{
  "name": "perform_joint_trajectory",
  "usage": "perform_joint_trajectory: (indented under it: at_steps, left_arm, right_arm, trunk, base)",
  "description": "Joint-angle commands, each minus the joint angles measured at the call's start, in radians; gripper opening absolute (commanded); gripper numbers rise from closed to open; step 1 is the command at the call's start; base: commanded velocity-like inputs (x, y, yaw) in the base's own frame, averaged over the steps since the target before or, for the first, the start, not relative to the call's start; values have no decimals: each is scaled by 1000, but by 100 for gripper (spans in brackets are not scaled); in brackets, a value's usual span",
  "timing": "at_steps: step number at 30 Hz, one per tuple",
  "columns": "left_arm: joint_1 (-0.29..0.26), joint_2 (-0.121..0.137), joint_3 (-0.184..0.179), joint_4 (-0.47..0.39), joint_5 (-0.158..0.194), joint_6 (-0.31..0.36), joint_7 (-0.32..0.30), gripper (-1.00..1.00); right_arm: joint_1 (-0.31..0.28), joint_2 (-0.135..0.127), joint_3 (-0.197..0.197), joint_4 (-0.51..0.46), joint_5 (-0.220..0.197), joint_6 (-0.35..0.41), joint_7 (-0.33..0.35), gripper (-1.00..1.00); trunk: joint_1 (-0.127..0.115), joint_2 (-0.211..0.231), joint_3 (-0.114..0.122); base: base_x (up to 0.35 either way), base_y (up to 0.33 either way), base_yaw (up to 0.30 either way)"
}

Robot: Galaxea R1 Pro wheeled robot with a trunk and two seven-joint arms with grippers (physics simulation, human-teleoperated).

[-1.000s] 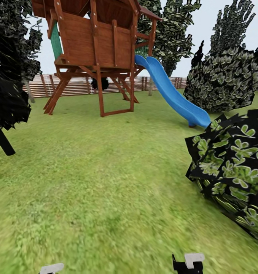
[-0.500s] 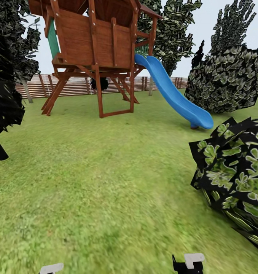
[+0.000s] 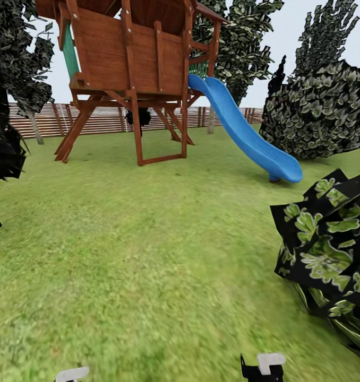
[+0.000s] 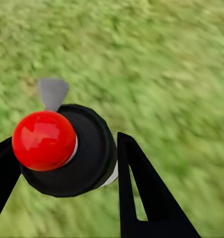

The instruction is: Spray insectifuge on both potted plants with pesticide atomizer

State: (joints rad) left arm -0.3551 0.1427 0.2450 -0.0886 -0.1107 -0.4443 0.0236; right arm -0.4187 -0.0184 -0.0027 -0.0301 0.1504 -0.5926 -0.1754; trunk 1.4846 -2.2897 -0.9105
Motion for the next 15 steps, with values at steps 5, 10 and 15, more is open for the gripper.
perform_joint_trajectory:
  at_steps: [5, 10, 15]
  left_arm:
    - [-1, 0, 7, 1, -11, -4, 2, -100]
    - [-1, 0, 7, 1, -11, -4, 2, -100]
    - [-1, 0, 7, 1, -11, -4, 2, -100]
  right_arm:
    - [-1, 0, 0, 1, 11, -1, -9, 100]
    - [-1, 0, 0, 1, 11, -1, -9, 100]
    - [0, 0, 0, 1, 11, -1, -9, 100]
  trunk:
    - [0, 0, -1]
    - [0, 0, -1]
    - [0, 0, -1]
  base:
    - [339, 0, 0]
    - [339, 0, 0]
    - [339, 0, 0]
